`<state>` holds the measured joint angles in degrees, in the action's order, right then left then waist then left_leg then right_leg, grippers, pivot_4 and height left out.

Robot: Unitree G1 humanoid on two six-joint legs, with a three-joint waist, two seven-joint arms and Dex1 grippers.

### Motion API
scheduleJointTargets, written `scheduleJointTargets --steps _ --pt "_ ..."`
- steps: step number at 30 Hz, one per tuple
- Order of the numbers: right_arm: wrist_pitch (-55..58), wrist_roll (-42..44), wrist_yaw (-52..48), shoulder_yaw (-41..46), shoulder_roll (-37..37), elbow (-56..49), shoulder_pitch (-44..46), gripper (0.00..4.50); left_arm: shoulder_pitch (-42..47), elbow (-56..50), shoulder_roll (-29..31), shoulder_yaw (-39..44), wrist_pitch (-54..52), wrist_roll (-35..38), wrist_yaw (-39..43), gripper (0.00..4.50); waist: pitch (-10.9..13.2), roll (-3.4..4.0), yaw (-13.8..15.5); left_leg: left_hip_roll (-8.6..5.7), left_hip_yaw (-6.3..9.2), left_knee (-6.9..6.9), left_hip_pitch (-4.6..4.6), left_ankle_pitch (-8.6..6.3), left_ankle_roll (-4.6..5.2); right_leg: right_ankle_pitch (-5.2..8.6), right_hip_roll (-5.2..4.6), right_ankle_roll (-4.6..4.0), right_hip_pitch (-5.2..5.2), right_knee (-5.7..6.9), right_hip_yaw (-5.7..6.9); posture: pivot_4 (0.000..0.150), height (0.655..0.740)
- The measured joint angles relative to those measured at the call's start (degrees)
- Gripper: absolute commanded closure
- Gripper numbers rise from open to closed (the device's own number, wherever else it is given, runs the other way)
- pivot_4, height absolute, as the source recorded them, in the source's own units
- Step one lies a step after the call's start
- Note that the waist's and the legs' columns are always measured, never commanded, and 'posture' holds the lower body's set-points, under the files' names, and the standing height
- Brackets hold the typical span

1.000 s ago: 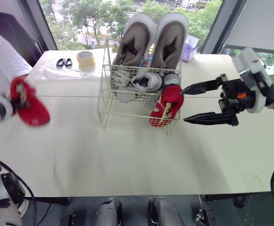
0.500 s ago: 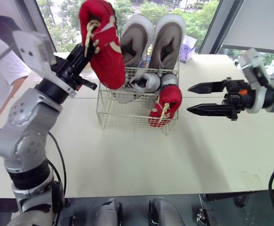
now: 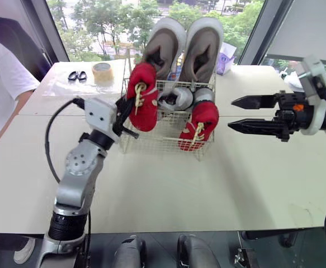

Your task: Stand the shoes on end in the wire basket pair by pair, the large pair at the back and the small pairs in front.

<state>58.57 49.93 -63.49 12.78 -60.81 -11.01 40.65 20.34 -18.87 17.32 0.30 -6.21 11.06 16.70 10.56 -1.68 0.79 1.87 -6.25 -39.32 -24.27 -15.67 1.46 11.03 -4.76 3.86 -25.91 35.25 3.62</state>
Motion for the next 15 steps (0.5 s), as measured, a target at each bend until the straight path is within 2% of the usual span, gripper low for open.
scheduleJointTargets --steps 8,11,14,15 --pt "-0.4 0.3 1.2 0.2 0.9 0.0 -0.6 0.0 -6.7 2.0 0.8 -1.2 4.4 -5.1 0.7 4.48 0.0 0.02 0.0 0.02 0.01 0.0 0.01 -0.01 0.01 0.0 -0.01 0.0 0.0 0.0 0.03 0.15 0.74" --pt "-0.8 0.2 1.2 0.0 1.2 0.1 -0.9 0.0 -6.7 1.6 0.8 -0.8 3.7 -4.1 1.5 3.46 0.0 0.02 0.0 0.01 0.01 0.0 0.01 -0.01 0.02 0.0 -0.02 0.0 0.0 0.0 0.02 0.15 0.74" --pt "-1.5 0.2 1.2 0.0 1.2 0.1 -0.9 0.0 -6.7 -0.1 1.7 0.7 0.4 -2.2 2.2 2.01 0.0 0.02 0.0 0.03 0.03 0.0 0.0 -0.01 0.02 0.0 -0.01 0.0 0.0 0.01 0.04 0.15 0.74" --pt "-1.6 0.2 1.2 0.0 1.2 0.1 -1.1 0.0 -6.7 -1.2 2.8 1.6 -1.4 -1.6 2.2 2.01 0.0 0.02 -0.1 0.03 0.04 0.0 0.01 -0.01 0.02 0.0 -0.01 0.0 0.0 0.01 0.04 0.15 0.74"
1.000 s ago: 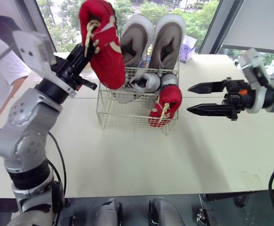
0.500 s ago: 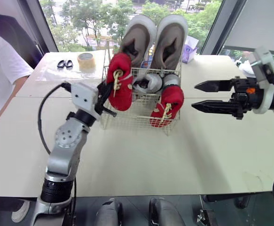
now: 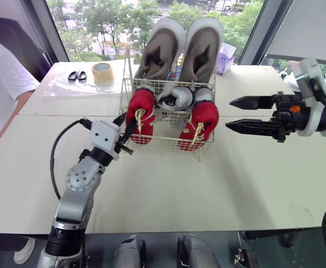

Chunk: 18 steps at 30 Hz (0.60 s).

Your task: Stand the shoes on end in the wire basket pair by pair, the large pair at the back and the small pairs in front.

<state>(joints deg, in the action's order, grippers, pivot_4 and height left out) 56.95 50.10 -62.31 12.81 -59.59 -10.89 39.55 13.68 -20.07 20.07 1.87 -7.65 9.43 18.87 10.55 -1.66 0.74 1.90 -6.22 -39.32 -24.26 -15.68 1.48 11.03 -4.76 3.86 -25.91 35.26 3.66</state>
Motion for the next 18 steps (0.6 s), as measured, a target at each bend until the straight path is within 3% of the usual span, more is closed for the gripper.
scheduleJointTargets --steps 5,10,18 --pt "-0.4 0.0 -0.2 0.0 0.0 0.0 -2.0 0.0 0.3 -6.2 4.3 4.5 -10.3 3.6 0.3 2.01 0.0 0.0 0.0 0.0 0.01 0.0 0.0 0.0 0.0 0.0 0.01 0.01 0.01 0.0 0.0 0.15 0.74" --pt "-0.6 -0.1 -0.4 0.4 -0.1 0.2 -4.7 0.0 -4.7 -12.3 14.2 14.3 -26.3 20.4 8.7 2.01 0.0 0.09 -0.2 0.05 0.03 0.01 -0.01 0.0 -0.02 0.02 0.04 0.01 -0.04 0.05 0.02 0.15 0.74" --pt "-1.1 -0.4 -0.2 1.8 -0.4 -0.2 -10.4 0.0 -14.4 -14.4 25.8 27.6 -39.9 39.9 18.9 2.01 0.0 0.13 0.1 0.02 0.06 0.01 0.04 0.01 -0.04 0.16 0.05 -0.18 0.05 -0.01 0.04 0.15 0.74"
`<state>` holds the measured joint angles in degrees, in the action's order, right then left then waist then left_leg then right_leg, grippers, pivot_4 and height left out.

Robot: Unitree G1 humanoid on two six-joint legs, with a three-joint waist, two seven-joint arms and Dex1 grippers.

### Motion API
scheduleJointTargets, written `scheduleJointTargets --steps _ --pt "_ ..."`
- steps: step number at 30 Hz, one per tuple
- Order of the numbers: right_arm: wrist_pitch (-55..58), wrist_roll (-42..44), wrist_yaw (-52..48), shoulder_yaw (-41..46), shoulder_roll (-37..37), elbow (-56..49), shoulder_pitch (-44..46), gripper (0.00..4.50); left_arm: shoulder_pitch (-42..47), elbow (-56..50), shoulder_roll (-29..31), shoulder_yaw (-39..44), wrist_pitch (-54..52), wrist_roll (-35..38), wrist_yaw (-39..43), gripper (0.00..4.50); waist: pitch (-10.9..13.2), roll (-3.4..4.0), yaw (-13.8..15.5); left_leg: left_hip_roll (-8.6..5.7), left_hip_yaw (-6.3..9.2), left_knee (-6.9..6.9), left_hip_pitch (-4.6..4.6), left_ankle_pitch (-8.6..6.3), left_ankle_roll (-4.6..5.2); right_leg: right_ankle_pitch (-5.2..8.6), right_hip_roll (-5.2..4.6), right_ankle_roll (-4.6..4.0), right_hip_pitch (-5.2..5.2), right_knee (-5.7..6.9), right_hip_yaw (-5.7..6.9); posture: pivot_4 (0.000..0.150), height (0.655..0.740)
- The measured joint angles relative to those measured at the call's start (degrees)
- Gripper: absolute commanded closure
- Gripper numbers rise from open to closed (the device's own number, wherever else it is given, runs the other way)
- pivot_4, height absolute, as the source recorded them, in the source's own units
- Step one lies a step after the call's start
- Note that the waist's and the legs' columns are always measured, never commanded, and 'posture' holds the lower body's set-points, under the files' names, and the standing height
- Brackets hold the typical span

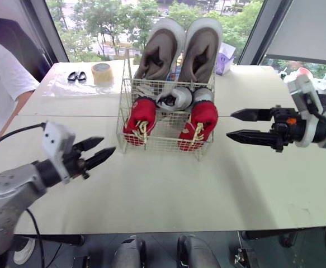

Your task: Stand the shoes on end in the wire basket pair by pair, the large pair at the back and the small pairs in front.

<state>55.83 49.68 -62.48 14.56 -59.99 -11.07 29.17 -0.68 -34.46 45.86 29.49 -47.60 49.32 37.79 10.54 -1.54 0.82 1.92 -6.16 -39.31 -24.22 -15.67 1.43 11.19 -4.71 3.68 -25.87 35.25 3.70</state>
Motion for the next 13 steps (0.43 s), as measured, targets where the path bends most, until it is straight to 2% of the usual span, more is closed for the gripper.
scheduleJointTargets --steps 5,13 --pt "0.1 -1.1 -0.8 4.2 -2.1 -0.8 -11.3 0.0 -4.9 1.0 3.9 7.1 -4.0 4.9 2.3 2.01 0.0 0.03 -0.1 -0.04 -0.01 0.0 0.07 -0.02 0.01 0.03 -0.05 -0.04 0.12 -0.08 -0.01 0.15 0.74" --pt "-0.1 -1.2 2.2 5.7 1.0 -5.2 -19.2 0.0 -12.3 3.0 4.0 4.8 -3.0 2.6 7.4 2.01 -0.1 0.16 -0.2 0.03 -0.03 0.07 0.17 -0.04 -0.02 0.14 -0.02 -0.23 0.09 -0.07 -0.01 0.15 0.74"
